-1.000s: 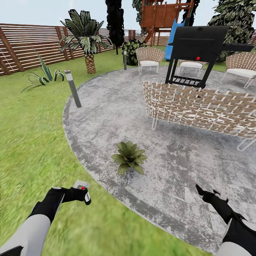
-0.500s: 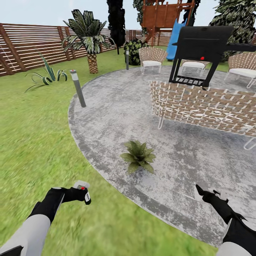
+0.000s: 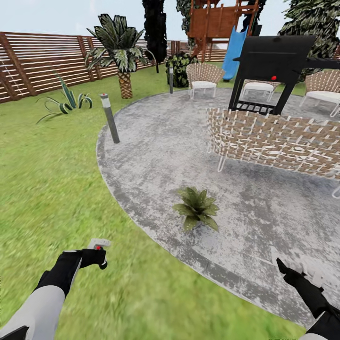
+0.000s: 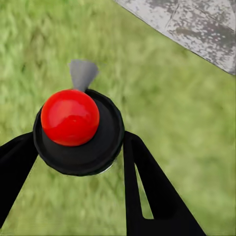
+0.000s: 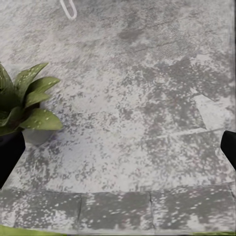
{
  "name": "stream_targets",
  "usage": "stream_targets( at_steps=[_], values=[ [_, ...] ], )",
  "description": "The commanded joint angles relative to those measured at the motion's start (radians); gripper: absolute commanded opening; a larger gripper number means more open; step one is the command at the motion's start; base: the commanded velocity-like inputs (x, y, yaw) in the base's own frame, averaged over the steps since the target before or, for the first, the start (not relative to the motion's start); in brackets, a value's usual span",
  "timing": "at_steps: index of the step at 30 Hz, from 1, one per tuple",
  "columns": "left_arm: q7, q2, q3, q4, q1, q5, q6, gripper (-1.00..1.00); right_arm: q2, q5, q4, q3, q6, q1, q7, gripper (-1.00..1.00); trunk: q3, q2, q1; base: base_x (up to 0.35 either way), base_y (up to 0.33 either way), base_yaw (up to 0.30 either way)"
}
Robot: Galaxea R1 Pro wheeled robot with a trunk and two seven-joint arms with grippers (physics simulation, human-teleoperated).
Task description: Pick up the pesticide atomizer in the garden and spray insectifuge to fully cover both potted plants in the garden.
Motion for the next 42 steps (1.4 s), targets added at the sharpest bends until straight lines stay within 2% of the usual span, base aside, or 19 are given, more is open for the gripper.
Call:
stream_targets(
  at_steps=[1, 4, 7, 21, 26, 29, 31, 33, 42],
  values=[
    [-0.008, -0.001, 0.005, -0.001, -0.001, 0.000, 0.003, -1.00, 0.001, 0.005, -0.003, -0.007, 0.003, -0.002, 0.007, 1.00, 0.000, 0.000, 0.000, 0.000, 0.310, -0.111],
    [-0.008, -0.001, 0.006, -0.001, -0.001, 0.021, 0.003, -1.00, 0.001, 0.005, -0.003, -0.011, 0.003, -0.002, 0.006, 1.00, 0.005, 0.000, 0.000, 0.000, 0.311, -0.131],
    [-0.009, -0.001, 0.006, -0.001, -0.001, 0.027, 0.003, -1.00, 0.001, 0.005, -0.003, -0.012, 0.003, -0.002, 0.005, 1.00, 0.009, 0.000, 0.000, 0.000, 0.313, -0.141],
    [-0.009, -0.001, 0.003, 0.034, -0.001, 0.030, 0.001, -1.00, 0.001, 0.010, -0.003, -0.011, 0.003, -0.002, 0.005, 1.00, 0.023, 0.000, 0.000, 0.000, 0.316, -0.107],
    [-0.008, -0.022, 0.003, 0.037, -0.001, 0.030, 0.001, -1.00, 0.001, 0.010, -0.002, -0.011, 0.002, -0.002, 0.006, 1.00, 0.024, 0.000, 0.000, 0.000, 0.316, -0.003],
    [-0.008, -0.027, 0.003, 0.037, -0.001, 0.029, 0.001, -1.00, 0.001, 0.031, -0.001, -0.012, 0.002, -0.002, 0.005, 1.00, 0.024, 0.000, 0.000, 0.000, 0.316, 0.000],
    [-0.008, -0.028, 0.003, 0.037, -0.001, 0.029, 0.001, -1.00, 0.001, 0.072, -0.001, -0.012, 0.003, -0.002, 0.005, 1.00, 0.024, 0.000, 0.000, 0.000, 0.316, 0.000],
    [-0.008, -0.028, 0.003, 0.037, -0.001, 0.030, 0.001, -1.00, 0.001, 0.093, -0.001, -0.013, 0.003, -0.002, 0.005, 1.00, 0.024, 0.000, 0.000, 0.000, 0.316, 0.000],
    [-0.009, -0.030, 0.003, 0.037, -0.001, 0.030, 0.000, -1.00, 0.001, 0.108, 0.000, -0.013, 0.003, -0.002, 0.005, 1.00, 0.024, 0.000, 0.000, 0.079, 0.316, 0.000]
  ],
)
